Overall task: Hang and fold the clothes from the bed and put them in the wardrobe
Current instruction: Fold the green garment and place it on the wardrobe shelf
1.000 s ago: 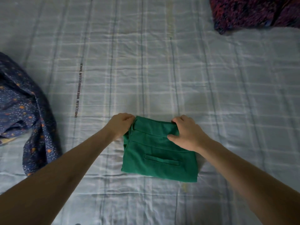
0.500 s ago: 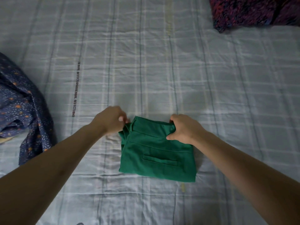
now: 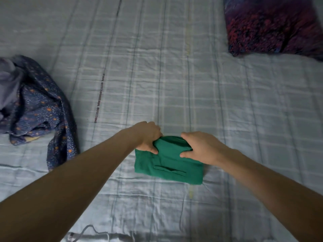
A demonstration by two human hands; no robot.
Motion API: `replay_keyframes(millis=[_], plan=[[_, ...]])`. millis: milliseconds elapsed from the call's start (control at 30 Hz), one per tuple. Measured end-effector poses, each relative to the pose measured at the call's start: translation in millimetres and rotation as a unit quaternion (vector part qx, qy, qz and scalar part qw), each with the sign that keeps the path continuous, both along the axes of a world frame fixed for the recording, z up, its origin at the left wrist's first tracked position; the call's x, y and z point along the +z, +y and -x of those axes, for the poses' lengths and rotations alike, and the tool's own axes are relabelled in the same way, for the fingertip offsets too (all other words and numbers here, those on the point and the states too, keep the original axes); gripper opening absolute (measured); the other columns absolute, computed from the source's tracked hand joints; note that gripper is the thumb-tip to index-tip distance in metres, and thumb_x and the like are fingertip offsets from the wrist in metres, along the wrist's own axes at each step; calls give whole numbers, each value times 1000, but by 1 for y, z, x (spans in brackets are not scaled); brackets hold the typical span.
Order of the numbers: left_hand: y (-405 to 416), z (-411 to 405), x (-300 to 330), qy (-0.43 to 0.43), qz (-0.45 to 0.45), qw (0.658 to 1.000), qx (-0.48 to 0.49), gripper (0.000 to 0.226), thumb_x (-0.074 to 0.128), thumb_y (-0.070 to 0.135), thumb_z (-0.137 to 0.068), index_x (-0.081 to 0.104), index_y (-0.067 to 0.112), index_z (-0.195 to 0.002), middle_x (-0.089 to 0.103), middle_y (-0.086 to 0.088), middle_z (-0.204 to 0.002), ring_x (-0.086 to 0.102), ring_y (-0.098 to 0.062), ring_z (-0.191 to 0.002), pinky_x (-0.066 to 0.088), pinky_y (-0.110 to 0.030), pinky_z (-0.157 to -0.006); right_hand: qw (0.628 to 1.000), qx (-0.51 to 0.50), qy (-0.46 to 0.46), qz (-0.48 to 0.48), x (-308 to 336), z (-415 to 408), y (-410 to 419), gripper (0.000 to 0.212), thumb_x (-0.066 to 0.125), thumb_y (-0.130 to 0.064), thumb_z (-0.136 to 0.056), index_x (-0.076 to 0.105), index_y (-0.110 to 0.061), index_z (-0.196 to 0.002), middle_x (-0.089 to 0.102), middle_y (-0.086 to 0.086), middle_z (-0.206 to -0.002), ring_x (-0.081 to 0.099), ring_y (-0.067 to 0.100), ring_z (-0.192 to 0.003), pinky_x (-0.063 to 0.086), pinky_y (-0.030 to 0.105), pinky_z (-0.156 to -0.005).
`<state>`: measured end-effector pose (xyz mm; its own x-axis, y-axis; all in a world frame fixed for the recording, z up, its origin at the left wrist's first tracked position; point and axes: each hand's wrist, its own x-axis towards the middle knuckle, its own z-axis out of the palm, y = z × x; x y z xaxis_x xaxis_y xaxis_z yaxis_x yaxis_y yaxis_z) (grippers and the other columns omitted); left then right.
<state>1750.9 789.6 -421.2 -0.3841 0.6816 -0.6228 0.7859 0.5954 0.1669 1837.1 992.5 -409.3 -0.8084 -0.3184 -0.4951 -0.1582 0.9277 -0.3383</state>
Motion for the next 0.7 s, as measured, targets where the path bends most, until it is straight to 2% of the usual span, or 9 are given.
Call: replay_keyframes(millis=[67, 167, 200, 300, 467, 600, 700], plan=[[-16, -5, 30, 64, -27, 996, -48, 51, 56, 57, -87, 55, 18, -119, 50, 1, -115, 43, -21, -109, 34, -33, -95, 996, 41, 84, -12, 24, -3, -1, 42, 62, -49, -87, 49, -19, -112, 60, 2, -106, 59, 25, -95, 46, 37, -78], [-43, -13, 91, 88, -54, 994, -40, 42, 49, 47, -95, 48, 14, -120, 53, -3, -116, 48, -23, -107, 30, -34, -107, 981, 100, 164, 7, 72, 4, -7, 38, 60, -46, -89, 49, -17, -110, 57, 4, -102, 57, 27, -93, 44, 39, -74], [-52, -17, 115, 87, -59, 994, -16, 38, 48, 44, -96, 46, 15, -120, 55, -3, -115, 51, -24, -104, 33, -36, -106, 978, 110, 175, 12, 93, 8, -12, 36, 58, -46, -90, 48, -17, -109, 55, 3, -102, 56, 25, -92, 45, 37, -73], [-84, -27, 192, 86, -63, 991, 86, 33, 53, 39, -93, 43, 17, -116, 58, -6, -113, 57, -28, -98, 46, -38, -84, 971, 144, 190, 27, 160, 21, -34, 39, 50, -50, -94, 48, -16, -113, 50, 2, -105, 48, 19, -97, 44, 32, -78], [-167, -53, 309, 175, -85, 965, 176, 40, 61, 42, -91, 47, 17, -120, 63, -10, -108, 59, -30, -100, 39, -34, -70, 945, 229, 233, 26, 269, 43, -105, 50, 40, -57, -91, 52, -13, -112, 50, 2, -108, 47, 17, -102, 45, 30, -84], [-259, -99, 377, 243, -111, 934, 239, 38, 57, 45, -93, 48, 15, -115, 61, -8, -108, 60, -29, -98, 48, -40, -76, 899, 297, 316, 49, 348, 46, -196, 38, 53, -48, -94, 53, -13, -108, 51, 1, -104, 48, 19, -99, 40, 30, -81], [-332, -155, 421, 309, -105, 902, 281, 36, 48, 46, -97, 46, 18, -119, 58, -5, -118, 58, -26, -104, 44, -34, -80, 861, 346, 365, 70, 388, 29, -281, 39, 55, -46, -94, 54, -11, -111, 53, 4, -108, 48, 21, -103, 40, 34, -84]])
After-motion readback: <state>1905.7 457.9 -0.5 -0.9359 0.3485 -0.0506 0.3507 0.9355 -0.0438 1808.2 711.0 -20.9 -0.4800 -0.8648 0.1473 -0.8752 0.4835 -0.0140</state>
